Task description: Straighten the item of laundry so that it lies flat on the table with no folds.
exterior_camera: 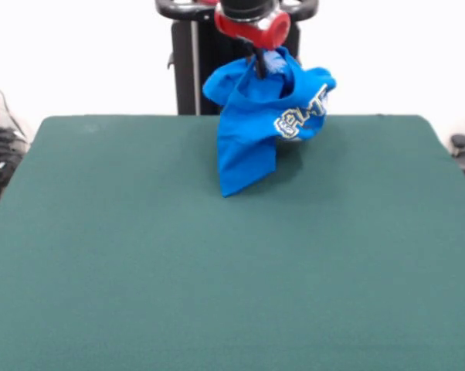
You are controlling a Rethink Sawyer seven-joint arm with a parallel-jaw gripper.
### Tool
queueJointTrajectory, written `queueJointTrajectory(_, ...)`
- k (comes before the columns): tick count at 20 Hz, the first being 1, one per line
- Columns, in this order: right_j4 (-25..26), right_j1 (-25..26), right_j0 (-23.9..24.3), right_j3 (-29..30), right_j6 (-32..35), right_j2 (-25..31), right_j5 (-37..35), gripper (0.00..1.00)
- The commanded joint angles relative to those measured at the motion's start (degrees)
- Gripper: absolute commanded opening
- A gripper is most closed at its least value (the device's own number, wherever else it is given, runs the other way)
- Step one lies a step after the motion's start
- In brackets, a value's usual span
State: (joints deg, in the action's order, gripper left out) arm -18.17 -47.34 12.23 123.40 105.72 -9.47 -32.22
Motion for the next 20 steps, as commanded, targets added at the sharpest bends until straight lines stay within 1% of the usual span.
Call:
queueJointTrajectory(1,1.9,1.6,1.3,-5.4,6.8,1.6,-4.2,0.00)
queueJointTrajectory(3,2.3,3.2,2.9,-5.9,5.3,2.6,-1.5,0.00)
queueJointTrajectory(5,2.5,5.9,4.8,-6.1,4.0,4.5,4.3,0.00)
queueJointTrajectory(10,3.4,11.3,6.9,-8.3,4.7,6.9,15.5,0.00)
queueJointTrajectory(13,3.1,12.1,6.4,-9.6,5.7,7.4,16.6,0.00)
queueJointTrajectory(16,1.6,12.3,3.6,-11.8,8.0,6.6,14.8,0.00)
queueJointTrajectory(20,-0.5,15.1,0.4,-16.4,10.2,6.0,14.2,0.00)
